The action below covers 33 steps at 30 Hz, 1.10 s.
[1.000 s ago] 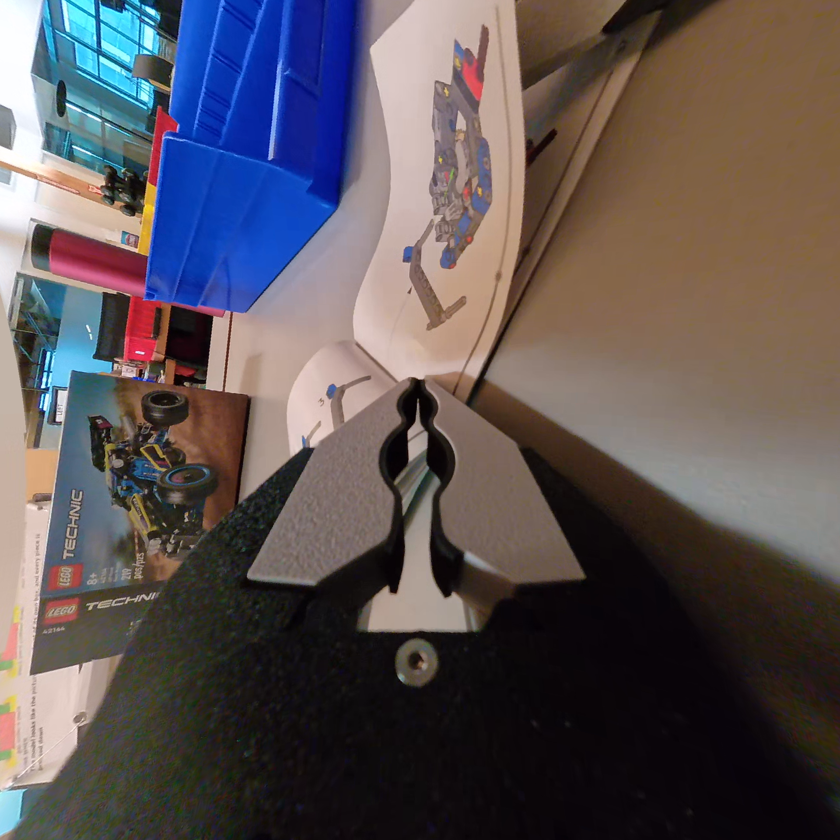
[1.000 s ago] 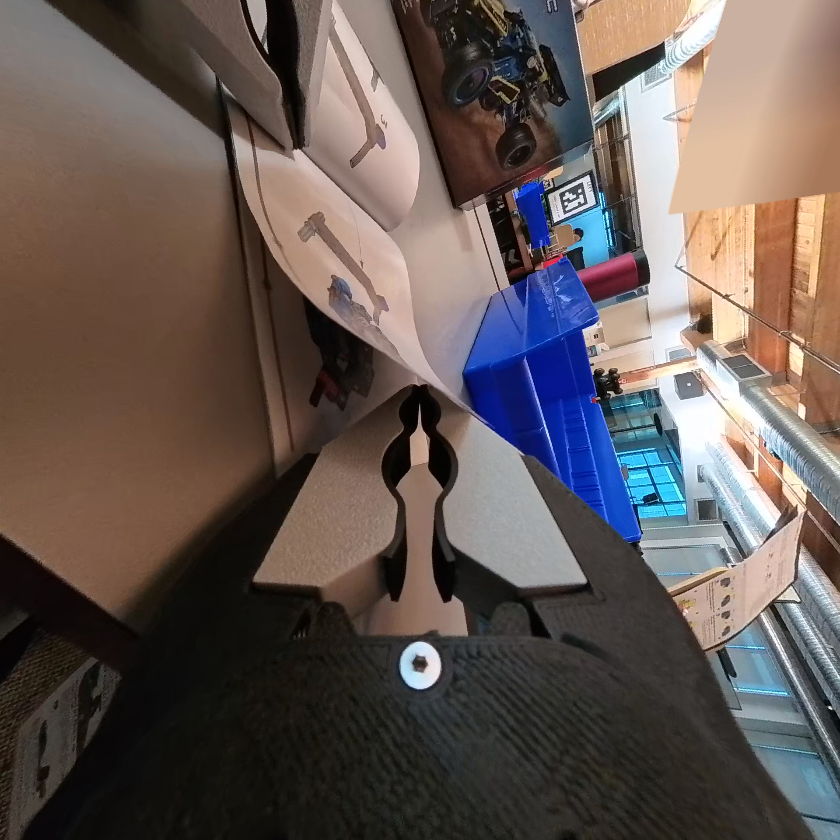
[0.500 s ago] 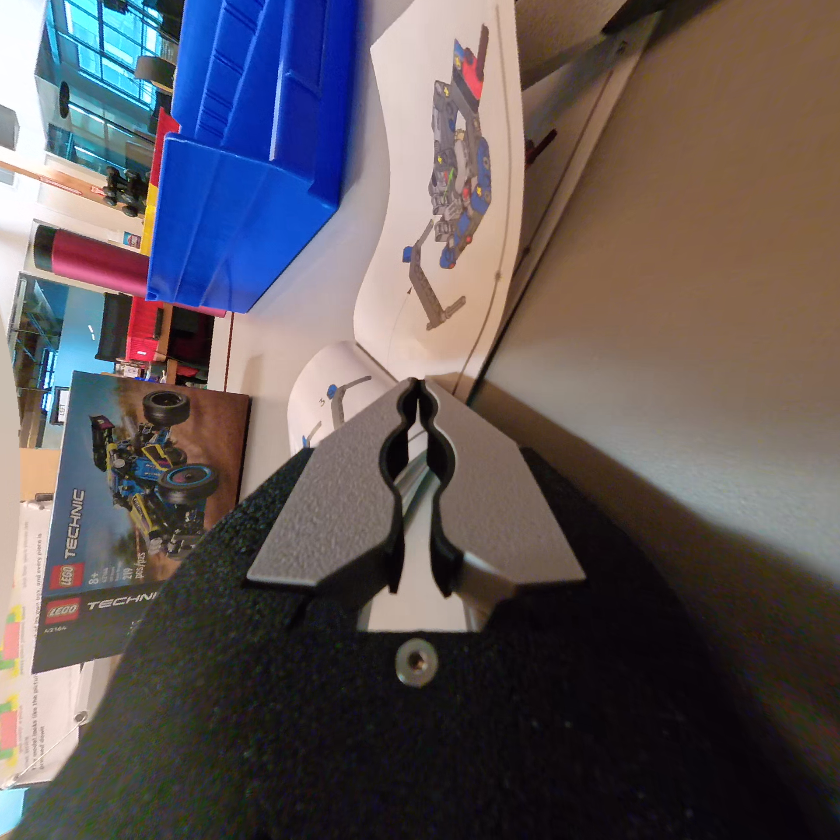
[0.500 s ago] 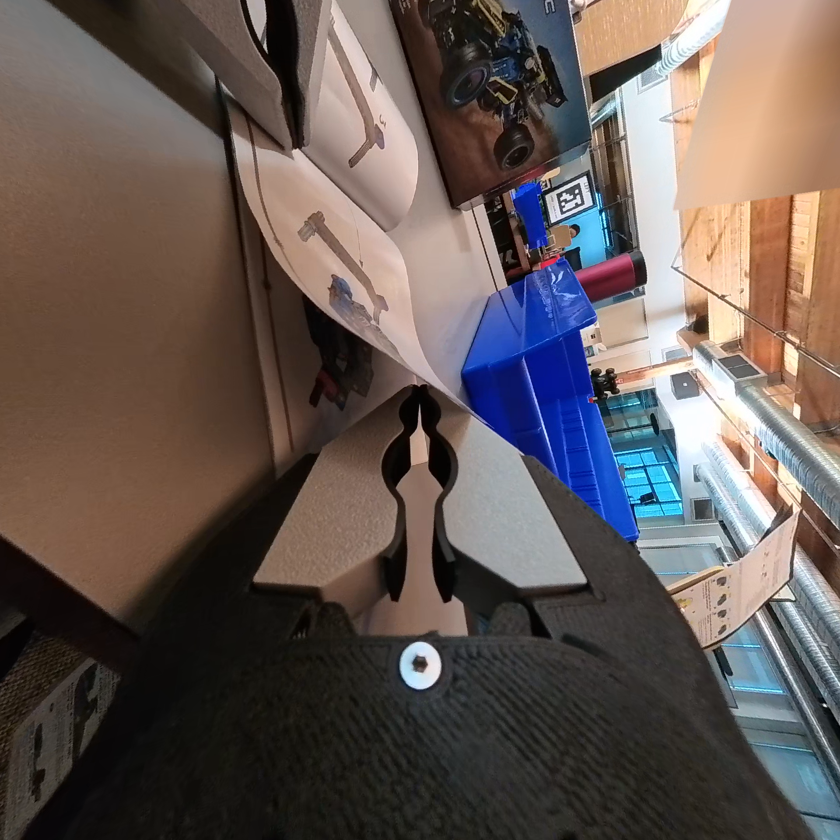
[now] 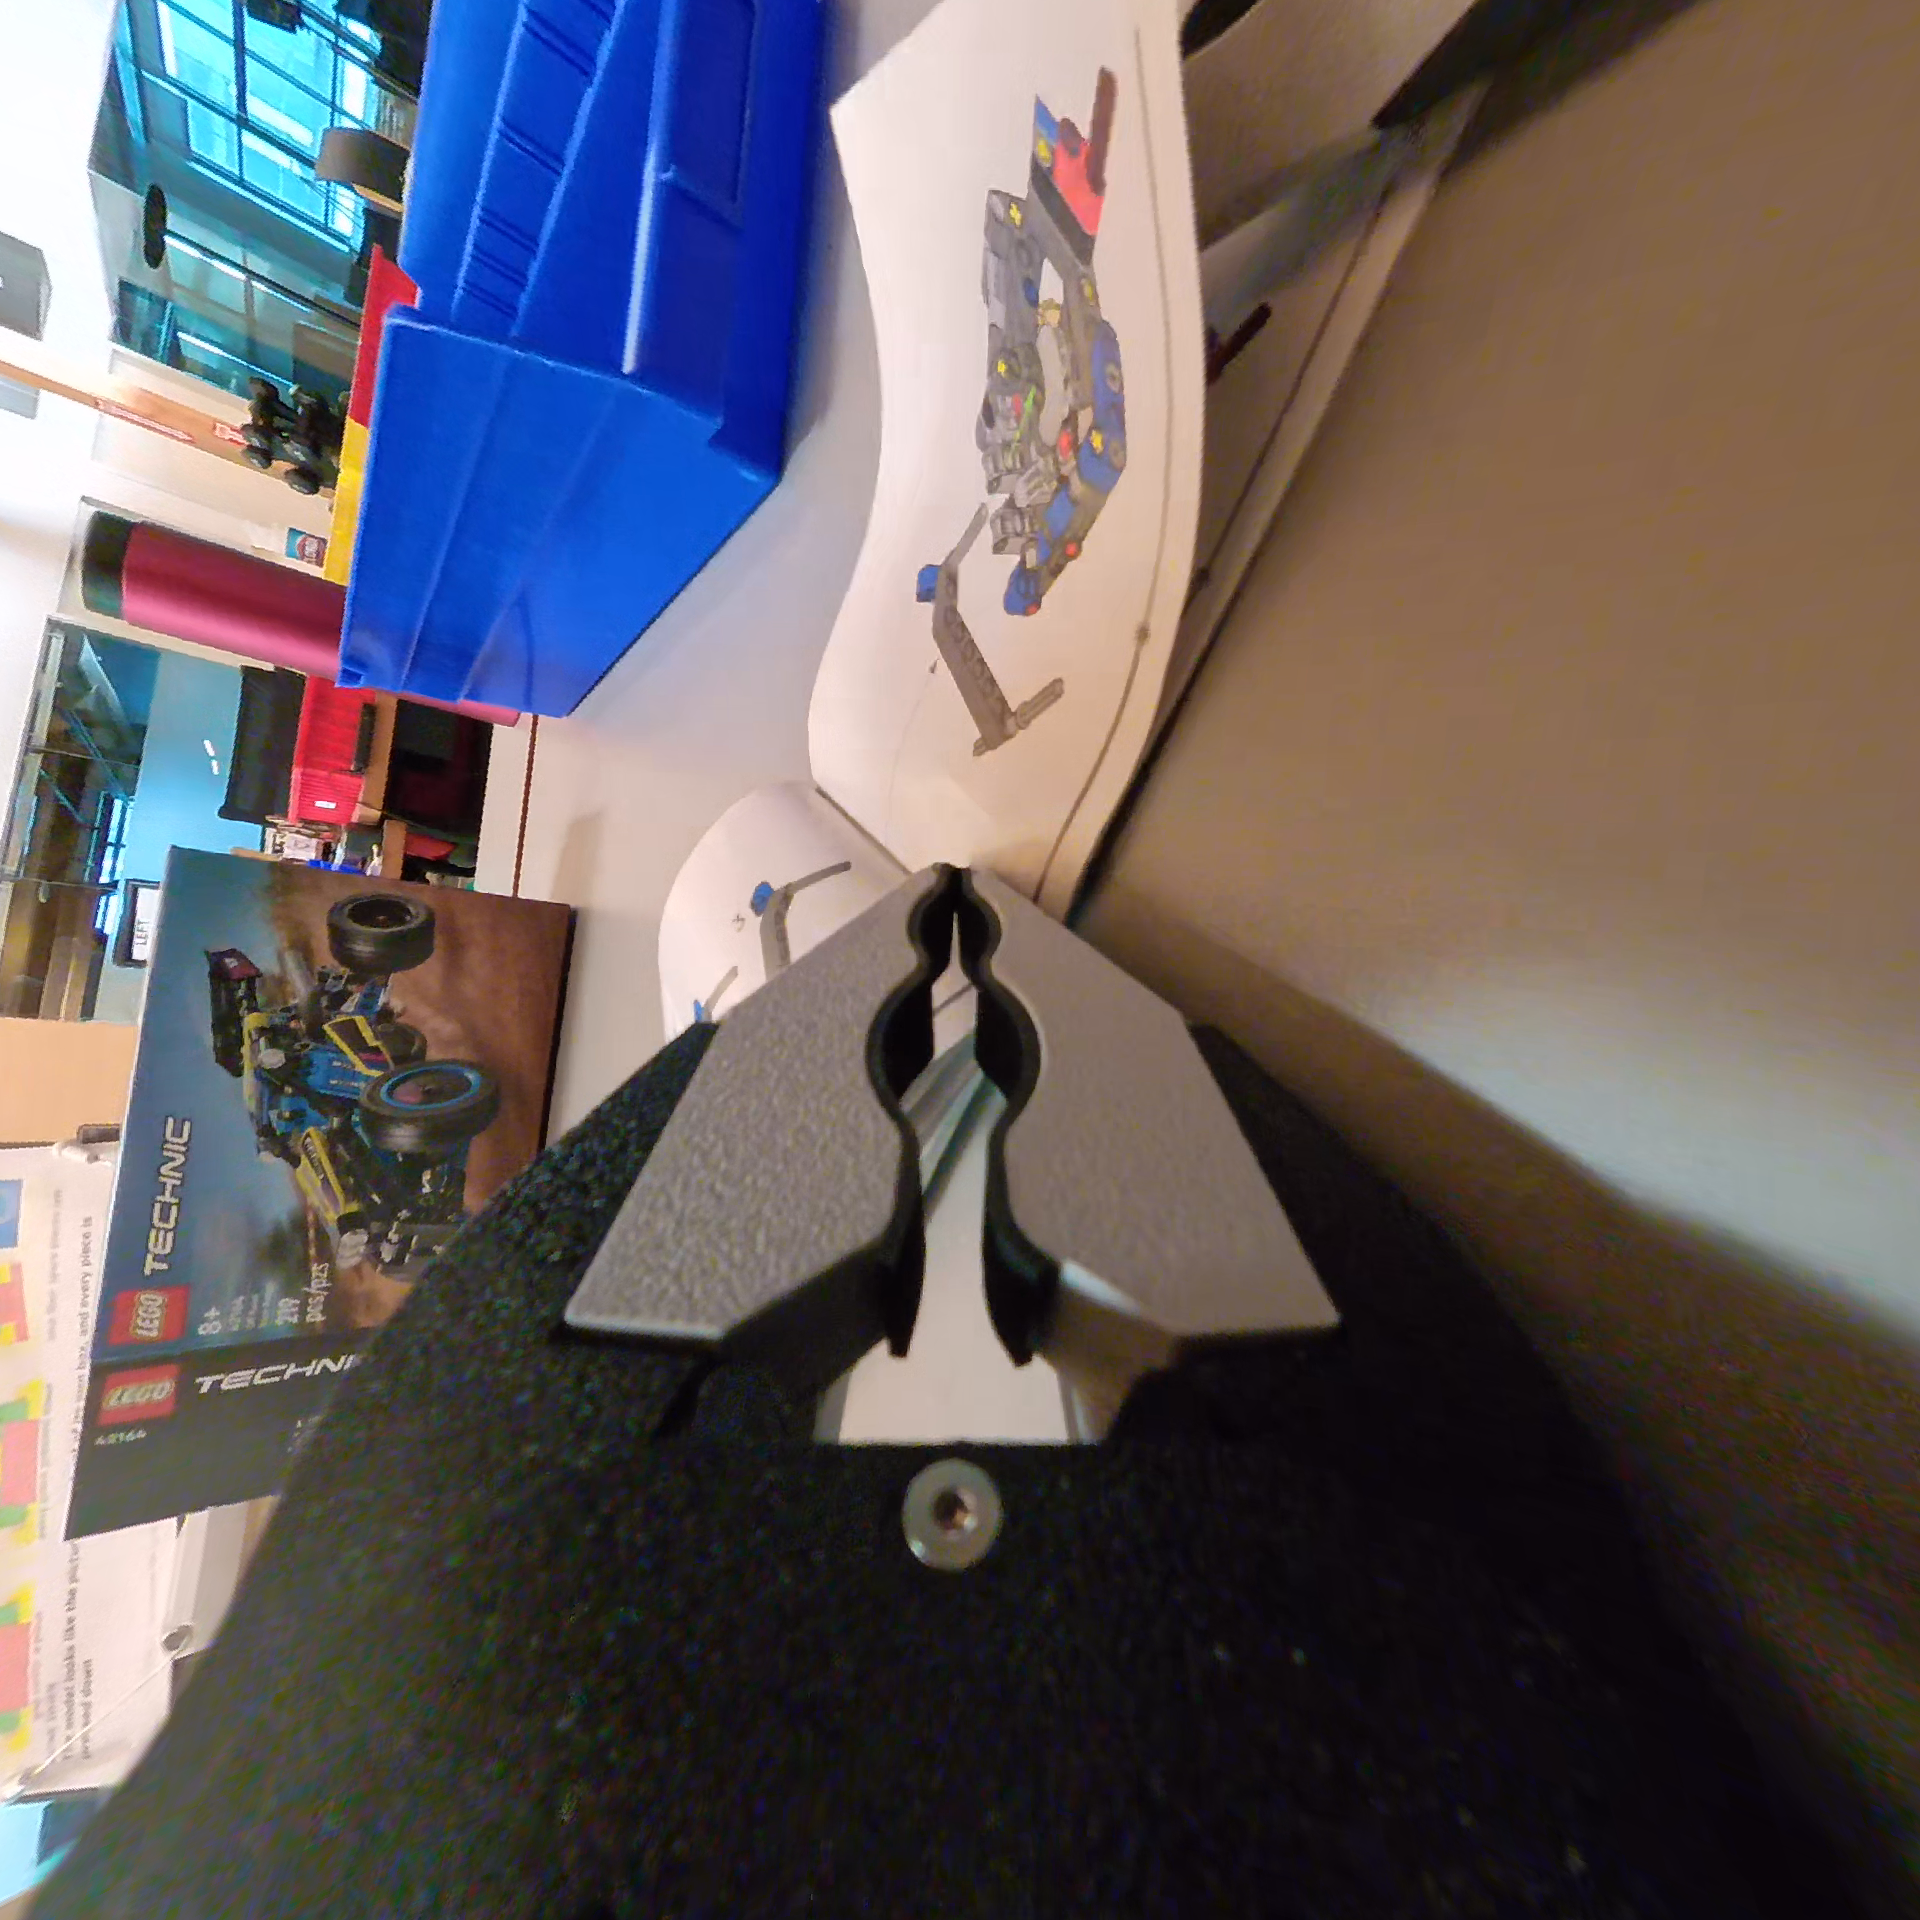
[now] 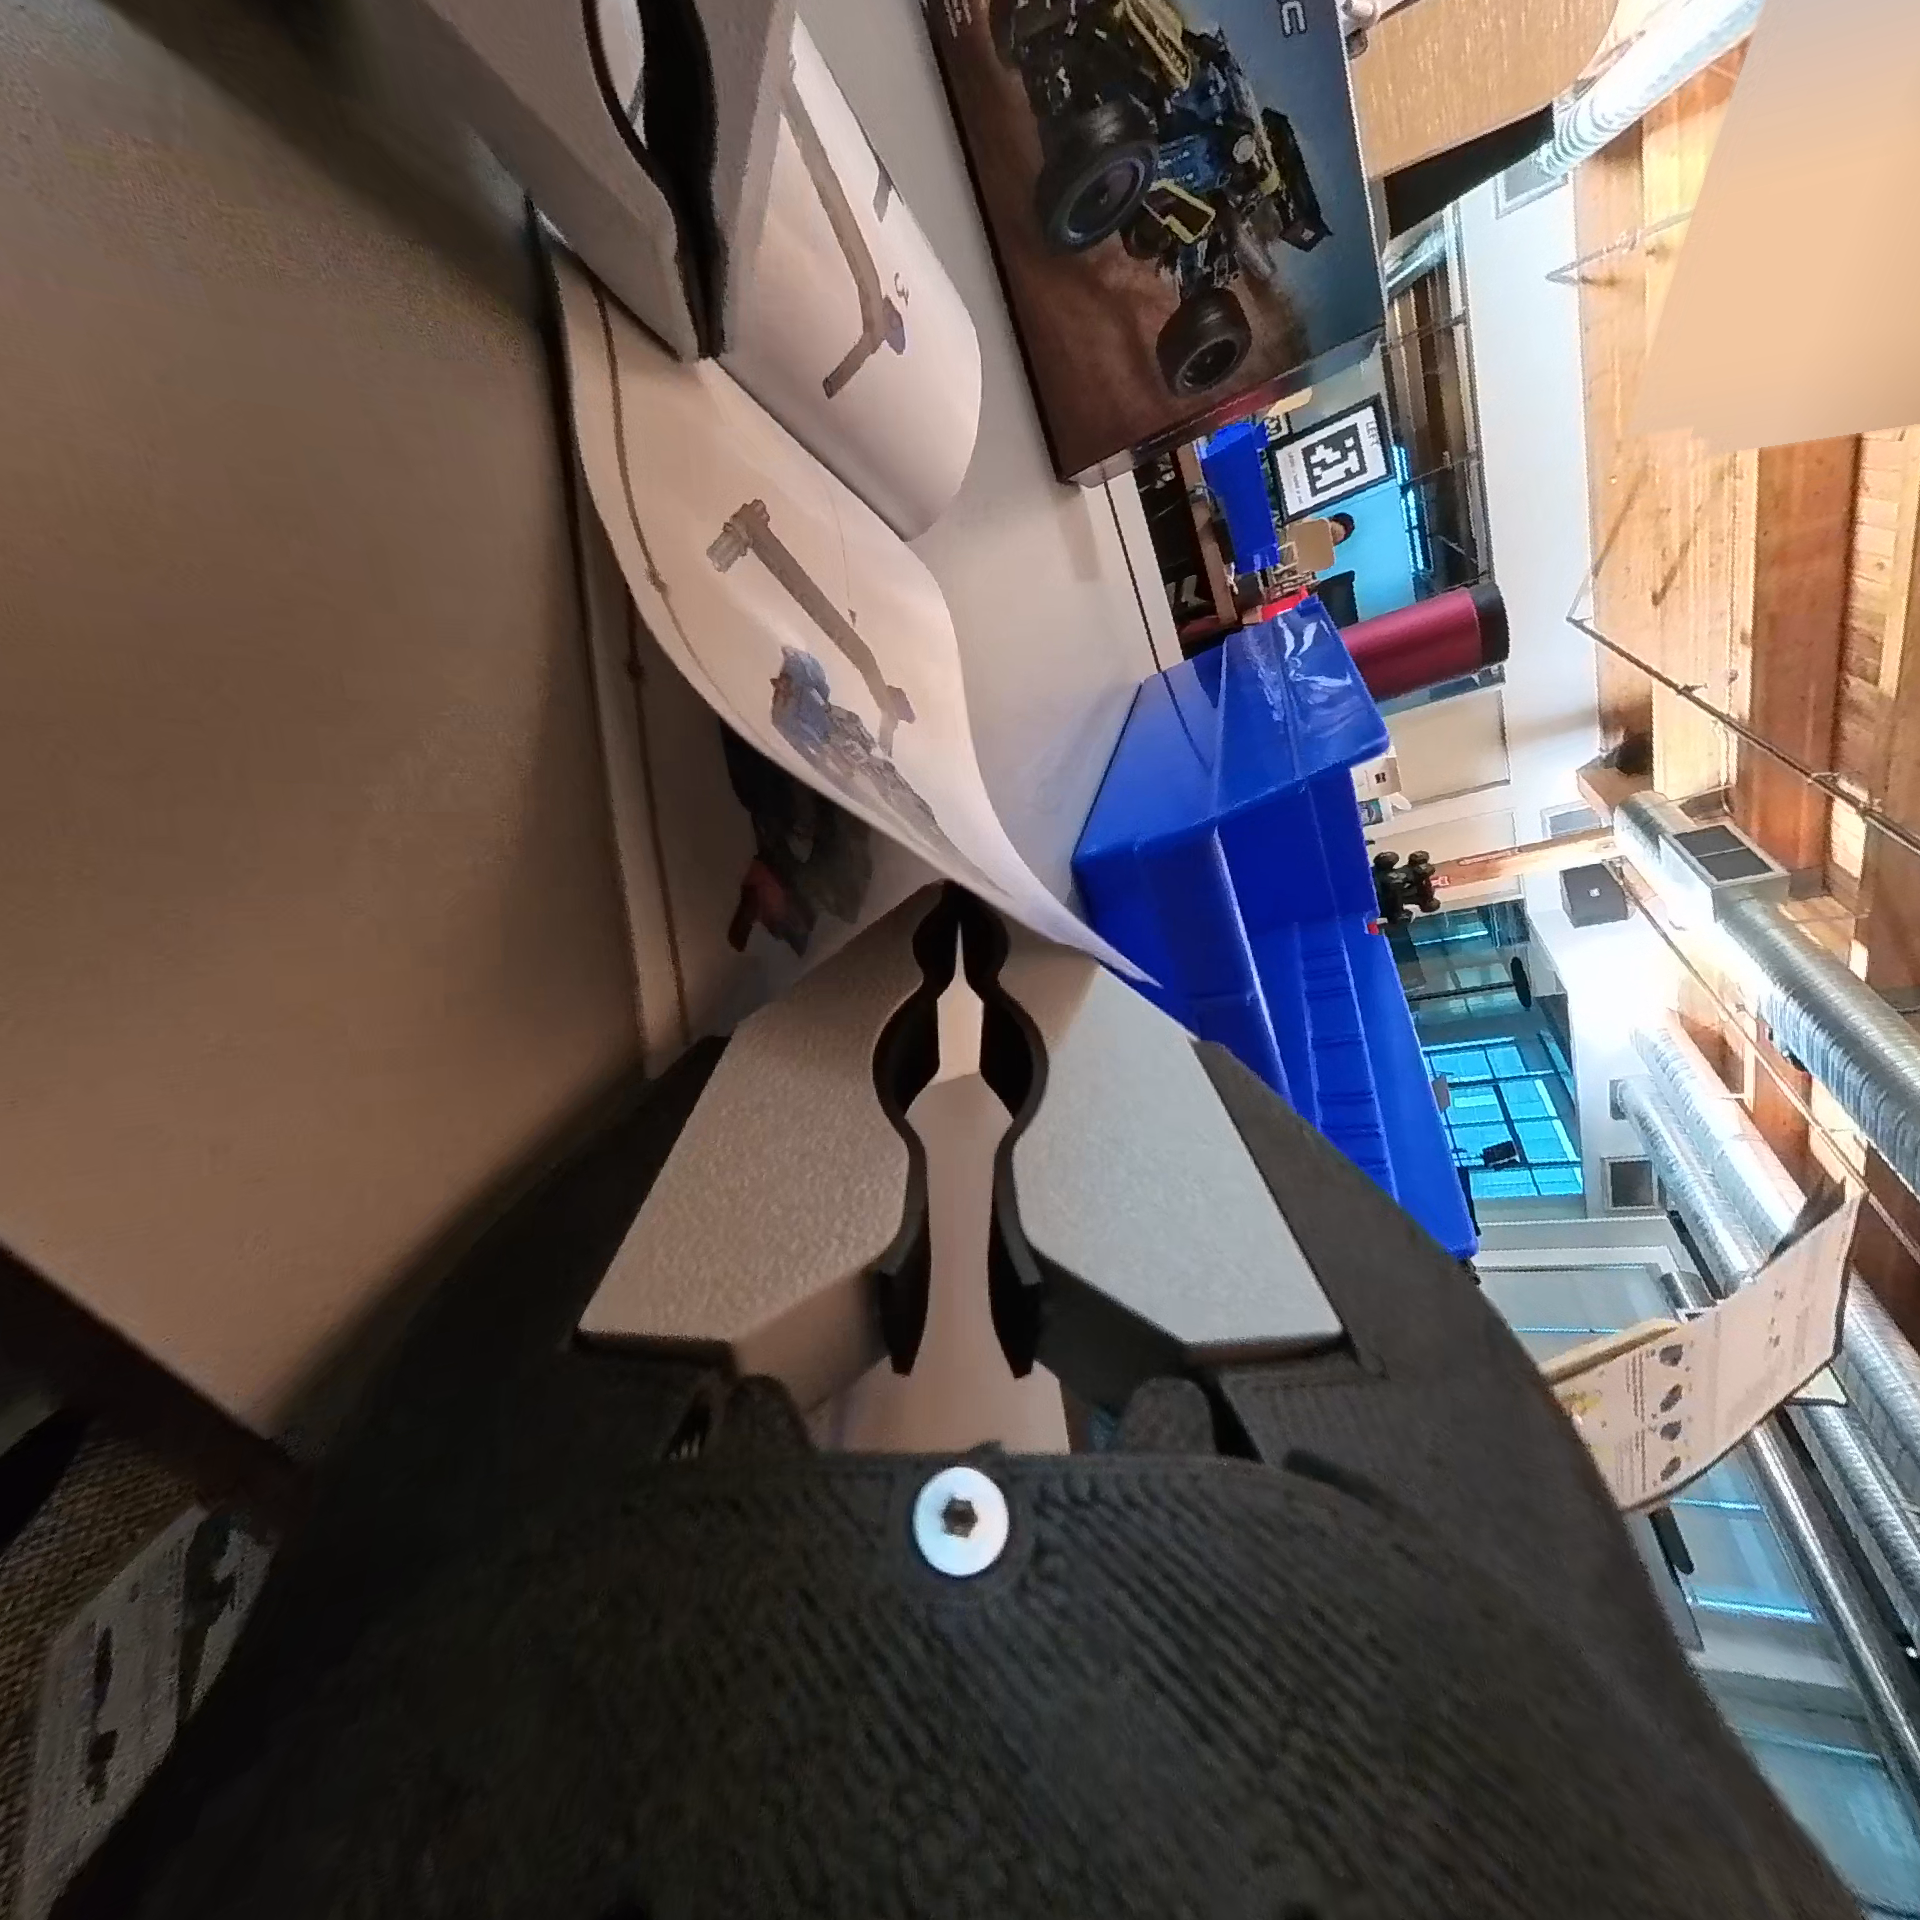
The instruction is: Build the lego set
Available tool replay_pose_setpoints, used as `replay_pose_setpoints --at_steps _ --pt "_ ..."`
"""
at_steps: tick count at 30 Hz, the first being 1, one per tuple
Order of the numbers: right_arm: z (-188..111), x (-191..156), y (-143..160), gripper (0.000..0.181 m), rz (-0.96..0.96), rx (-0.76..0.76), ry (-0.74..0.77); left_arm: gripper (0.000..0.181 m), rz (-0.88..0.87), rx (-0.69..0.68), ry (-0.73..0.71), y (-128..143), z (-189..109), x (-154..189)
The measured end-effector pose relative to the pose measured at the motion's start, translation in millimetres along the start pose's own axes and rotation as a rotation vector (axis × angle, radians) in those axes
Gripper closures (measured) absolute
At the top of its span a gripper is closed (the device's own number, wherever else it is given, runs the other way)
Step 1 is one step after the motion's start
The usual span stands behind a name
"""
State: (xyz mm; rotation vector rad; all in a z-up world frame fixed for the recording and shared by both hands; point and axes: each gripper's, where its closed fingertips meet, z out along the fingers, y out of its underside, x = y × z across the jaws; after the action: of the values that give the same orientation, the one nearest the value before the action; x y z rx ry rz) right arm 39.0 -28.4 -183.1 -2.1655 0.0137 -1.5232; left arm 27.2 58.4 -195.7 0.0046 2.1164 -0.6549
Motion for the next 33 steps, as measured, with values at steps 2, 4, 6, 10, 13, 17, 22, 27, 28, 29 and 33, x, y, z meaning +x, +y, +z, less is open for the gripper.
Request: replay_pose_setpoints --at_steps 2,4,6,10,13,17,22,27,28,29,33 --pt "3 -1 -2 0.181 -0.003 0.005 -0.015 0.181 -0.013 0.004 -0.011 0 0 -2" --pt "5 -2 -3 0.181 -0.004 -0.006 -0.031 0.181 -0.020 0.001 -0.023 1 -2 -3" --pt "8 -3 -4 0.181 -0.016 -0.011 -0.042 0.176 -0.024 -0.009 -0.049 2 -6 -7" --pt "9 -6 -8 0.181 -0.038 0.014 -0.071 0.171 -0.057 0.029 -0.151 -1 -36 -25" --pt "9 -7 -9 0.181 -0.044 0.019 -0.069 0.167 -0.200 0.033 -0.295 16 -78 -54" --pt "9 -6 -10 0.181 -0.048 0.020 -0.057 0.150 -0.410 -0.173 -0.465 101 -134 -101" --pt "9 -6 -10 0.181 -0.049 0.023 -0.048 0.131 -0.836 -0.225 -0.112 156 -145 -79" --pt "8 -5 -10 0.181 -0.053 0.025 -0.042 0.146 -0.842 -0.215 -0.017 170 -133 -66" --pt "8 -5 -10 0.181 -0.053 0.025 -0.042 0.151 -0.806 -0.249 -0.017 177 -132 -64" --pt "8 -5 -10 0.181 -0.053 0.025 -0.042 0.160 -0.780 -0.240 -0.020 177 -131 -66" --pt "8 -5 -10 0.181 -0.052 0.021 -0.038 0.169 -0.752 -0.234 -0.007 190 -134 -70"
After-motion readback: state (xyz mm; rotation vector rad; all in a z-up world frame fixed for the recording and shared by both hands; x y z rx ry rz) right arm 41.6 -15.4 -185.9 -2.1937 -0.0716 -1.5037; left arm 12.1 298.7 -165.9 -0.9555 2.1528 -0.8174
